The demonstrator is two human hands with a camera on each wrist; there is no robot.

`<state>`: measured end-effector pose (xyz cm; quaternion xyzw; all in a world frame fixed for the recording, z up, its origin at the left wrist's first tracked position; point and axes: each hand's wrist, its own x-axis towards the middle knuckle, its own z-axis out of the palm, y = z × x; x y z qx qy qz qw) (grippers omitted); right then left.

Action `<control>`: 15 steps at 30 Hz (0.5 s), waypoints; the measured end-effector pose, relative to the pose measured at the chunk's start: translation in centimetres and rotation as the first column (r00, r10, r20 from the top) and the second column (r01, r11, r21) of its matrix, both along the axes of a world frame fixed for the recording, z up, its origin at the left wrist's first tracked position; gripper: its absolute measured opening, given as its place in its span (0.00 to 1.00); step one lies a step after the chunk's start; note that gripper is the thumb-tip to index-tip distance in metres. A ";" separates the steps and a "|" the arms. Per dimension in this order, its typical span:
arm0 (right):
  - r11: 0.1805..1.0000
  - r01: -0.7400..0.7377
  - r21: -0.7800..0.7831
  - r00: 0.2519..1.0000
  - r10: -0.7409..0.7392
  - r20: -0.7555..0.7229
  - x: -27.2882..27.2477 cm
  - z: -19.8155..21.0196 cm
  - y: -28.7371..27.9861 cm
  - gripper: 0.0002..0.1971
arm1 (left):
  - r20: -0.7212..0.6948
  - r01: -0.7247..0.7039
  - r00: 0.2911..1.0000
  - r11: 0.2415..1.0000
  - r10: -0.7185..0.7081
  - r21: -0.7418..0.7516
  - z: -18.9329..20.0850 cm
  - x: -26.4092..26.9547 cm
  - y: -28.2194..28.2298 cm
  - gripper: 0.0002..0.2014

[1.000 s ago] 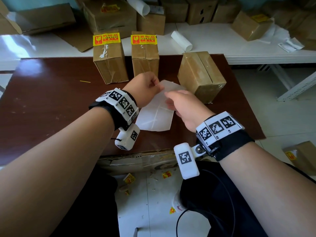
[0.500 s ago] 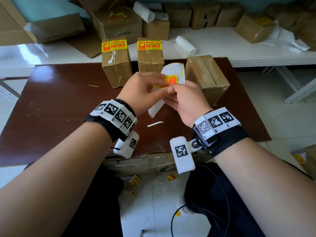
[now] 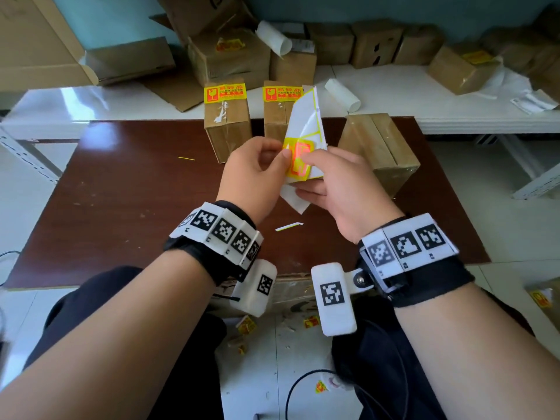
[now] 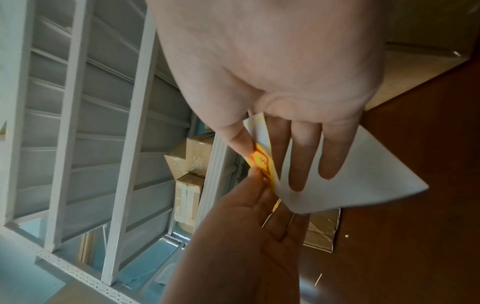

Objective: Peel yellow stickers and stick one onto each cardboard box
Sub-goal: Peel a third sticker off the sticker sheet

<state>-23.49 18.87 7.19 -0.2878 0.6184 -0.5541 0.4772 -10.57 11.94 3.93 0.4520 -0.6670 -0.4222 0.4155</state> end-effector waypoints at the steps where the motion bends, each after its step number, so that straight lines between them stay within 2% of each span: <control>1: 1.000 -0.004 -0.003 1.000 0.004 -0.004 0.3 0.0 0.4 0.07 | -0.035 0.021 0.999 0.999 -0.019 0.039 0.0 0.0 0.0 0.17; 3: 1.000 0.000 -0.005 1.000 0.000 -0.007 0.6 0.1 0.9 0.07 | -0.108 0.058 0.993 0.991 -0.045 0.123 0.1 -0.2 -0.2 0.24; 7: 1.000 -0.003 0.001 0.998 0.003 -0.055 0.4 0.3 0.4 0.09 | -0.208 0.093 0.977 0.965 -0.042 0.243 0.4 -0.1 -1.1 0.30; 9: 1.000 -0.006 0.009 0.995 0.007 -0.099 0.1 0.2 -0.2 0.09 | -0.208 0.104 0.977 0.962 -0.050 0.254 0.2 0.2 -1.8 0.31; 11: 1.000 -0.001 0.014 0.987 0.003 -0.162 -0.2 0.0 -1.0 0.08 | -0.129 0.105 0.988 0.977 -0.081 0.187 0.0 0.3 -2.5 0.32; 12: 1.000 0.002 0.017 0.979 0.002 -0.204 -0.3 -0.1 -1.3 0.11 | -0.060 0.118 0.992 0.986 -0.112 0.116 0.0 0.4 -2.8 0.33; 14: 1.000 -0.011 0.011 0.957 0.014 -0.291 -0.8 -0.8 -2.2 0.27 | 0.093 0.168 0.982 0.984 -0.162 -0.053 -0.2 0.9 -3.3 0.39; 15: 0.999 -0.035 0.011 0.946 0.036 -0.322 -1.0 -1.1 -2.6 0.32 | 0.155 0.198 0.972 0.972 -0.178 -0.127 -0.3 1.2 -3.5 0.41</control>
